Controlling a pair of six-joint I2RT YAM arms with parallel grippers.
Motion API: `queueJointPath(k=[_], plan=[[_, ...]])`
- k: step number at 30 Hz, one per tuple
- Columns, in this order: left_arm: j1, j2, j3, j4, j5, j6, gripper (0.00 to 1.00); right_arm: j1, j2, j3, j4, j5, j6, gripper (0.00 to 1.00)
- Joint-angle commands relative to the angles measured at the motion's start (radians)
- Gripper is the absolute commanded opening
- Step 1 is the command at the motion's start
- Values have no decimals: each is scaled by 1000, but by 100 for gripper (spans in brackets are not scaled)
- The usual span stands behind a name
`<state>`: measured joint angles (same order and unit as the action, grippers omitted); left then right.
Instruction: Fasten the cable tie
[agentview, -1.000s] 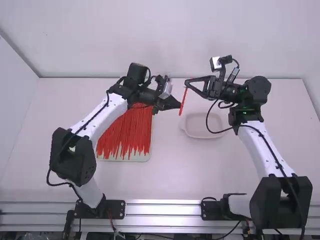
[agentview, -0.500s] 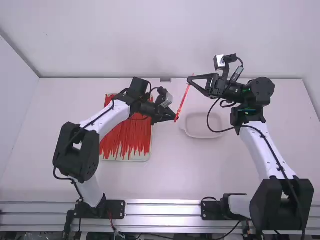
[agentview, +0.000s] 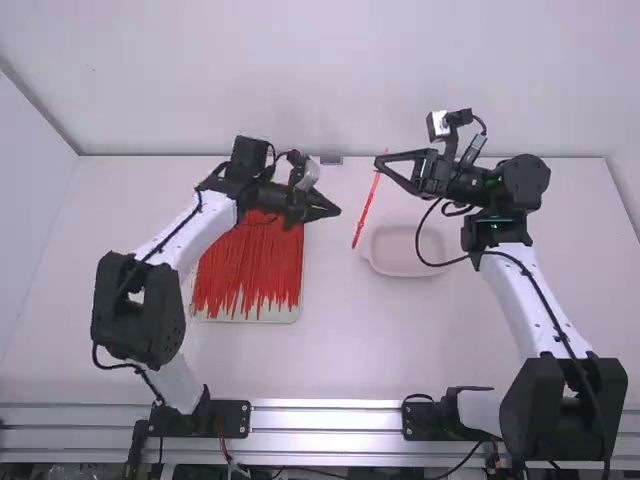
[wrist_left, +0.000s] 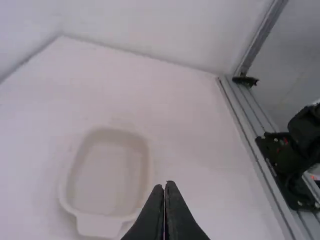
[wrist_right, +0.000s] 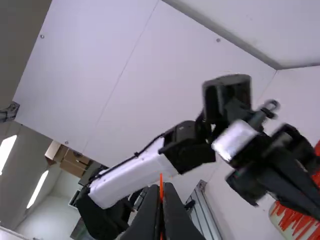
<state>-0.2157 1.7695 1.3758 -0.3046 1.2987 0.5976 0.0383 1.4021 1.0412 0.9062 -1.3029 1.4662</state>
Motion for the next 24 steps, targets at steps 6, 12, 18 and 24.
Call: queueJointPath(k=[6, 12, 18, 24], plan=[[12, -114, 40, 31, 153, -3, 4, -5, -16, 25, 7, -24, 3, 0], [-1, -161, 40, 31, 165, -3, 36, -6, -16, 25, 7, -18, 3, 0], [-42, -163, 40, 49, 210, -3, 41, -4, -16, 25, 7, -13, 4, 0], [-74, -163, 40, 51, 213, 0, 41, -5, -16, 25, 7, -13, 4, 0]])
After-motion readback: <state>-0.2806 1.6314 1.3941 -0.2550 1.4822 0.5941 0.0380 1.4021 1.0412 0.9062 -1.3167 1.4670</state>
